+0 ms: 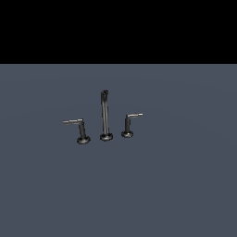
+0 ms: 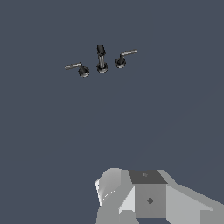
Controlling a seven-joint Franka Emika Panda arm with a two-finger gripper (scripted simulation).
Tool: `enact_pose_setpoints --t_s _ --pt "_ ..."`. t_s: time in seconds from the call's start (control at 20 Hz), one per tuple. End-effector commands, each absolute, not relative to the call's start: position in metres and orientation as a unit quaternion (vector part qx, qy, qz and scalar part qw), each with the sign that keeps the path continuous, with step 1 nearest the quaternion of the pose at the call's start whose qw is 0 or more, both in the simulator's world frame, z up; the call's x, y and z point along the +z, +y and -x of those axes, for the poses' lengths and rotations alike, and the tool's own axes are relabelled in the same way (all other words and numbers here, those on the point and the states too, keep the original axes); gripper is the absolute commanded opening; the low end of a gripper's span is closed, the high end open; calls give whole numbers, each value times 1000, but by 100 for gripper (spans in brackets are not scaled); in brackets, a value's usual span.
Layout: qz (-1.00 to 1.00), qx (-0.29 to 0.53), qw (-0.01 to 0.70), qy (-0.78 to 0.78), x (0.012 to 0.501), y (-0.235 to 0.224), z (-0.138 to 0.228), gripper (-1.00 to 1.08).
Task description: Turn on the faucet by rotating a designated handle.
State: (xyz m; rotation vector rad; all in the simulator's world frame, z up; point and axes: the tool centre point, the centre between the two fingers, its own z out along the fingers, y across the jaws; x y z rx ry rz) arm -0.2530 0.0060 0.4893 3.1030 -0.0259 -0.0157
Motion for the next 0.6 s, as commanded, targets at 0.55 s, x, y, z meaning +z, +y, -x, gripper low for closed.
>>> enact_pose_setpoints --t_s 0.55 --pt "-999 -5 18 -39 471 20 249 -100"
